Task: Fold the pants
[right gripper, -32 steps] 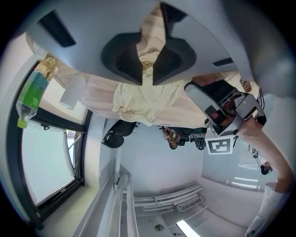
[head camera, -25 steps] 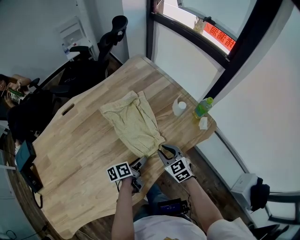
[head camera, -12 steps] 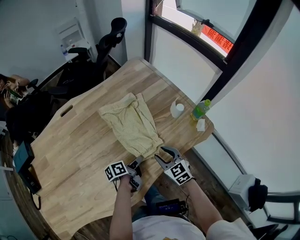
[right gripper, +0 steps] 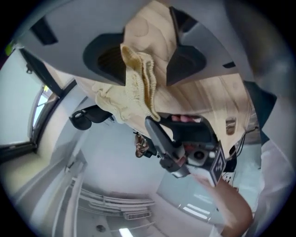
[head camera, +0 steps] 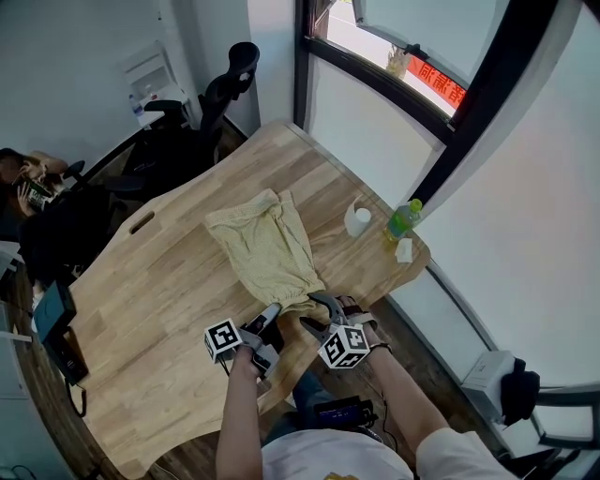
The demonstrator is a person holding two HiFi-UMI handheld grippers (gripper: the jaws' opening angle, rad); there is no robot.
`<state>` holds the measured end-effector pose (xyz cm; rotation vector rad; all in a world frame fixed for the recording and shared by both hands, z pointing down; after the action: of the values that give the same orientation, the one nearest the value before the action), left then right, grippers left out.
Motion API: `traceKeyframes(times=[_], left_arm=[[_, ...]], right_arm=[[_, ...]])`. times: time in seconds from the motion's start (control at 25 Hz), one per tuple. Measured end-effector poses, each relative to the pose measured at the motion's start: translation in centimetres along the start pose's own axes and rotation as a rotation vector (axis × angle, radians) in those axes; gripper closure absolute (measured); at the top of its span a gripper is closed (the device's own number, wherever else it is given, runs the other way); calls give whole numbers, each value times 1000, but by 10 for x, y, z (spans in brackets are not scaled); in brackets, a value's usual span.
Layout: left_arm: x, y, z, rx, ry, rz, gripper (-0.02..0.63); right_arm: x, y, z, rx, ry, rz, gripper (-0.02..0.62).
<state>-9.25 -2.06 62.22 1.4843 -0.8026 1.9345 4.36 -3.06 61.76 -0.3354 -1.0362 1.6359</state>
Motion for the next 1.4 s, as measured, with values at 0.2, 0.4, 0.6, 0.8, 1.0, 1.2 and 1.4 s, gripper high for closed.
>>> traceKeyframes(times=[0.2,0.4,0.6,0.8,1.0,1.2,1.4], left_arm=[[0,8,-11,-40,-32,-24,566],[-6,6,-19,-41,-44,-28,566],[-12,8,-30,-32,-55,-1,566],[-16,7,-53,-43,-72,-5,566],[-26,3,-77,-67,-109,10,566],[-39,-5,-93,-50,-159,52,566],[-54,-13,-106,-39,-203,70,566]], right_arm=[[-1,-4,26,68,-25,-25,334],[-1,-5,31,103,-34,12,337],[0,4,26,108,-36,-6,522],[10,23,10,73,51,21,534],[20,49,-13,31,129,82,541],[27,60,-30,26,260,168,541],[31,72,-46,30,358,190,543]])
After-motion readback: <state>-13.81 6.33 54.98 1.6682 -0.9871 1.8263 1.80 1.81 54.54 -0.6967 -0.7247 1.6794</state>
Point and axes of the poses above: the fingertips, and each gripper's own axes: z forward along the fingers, x to its left, y out of its top, the point moved 6 cm from there along -z, backward along the fingers, and after that the axes turned 10 degrees about z, right-handed, at the moved point
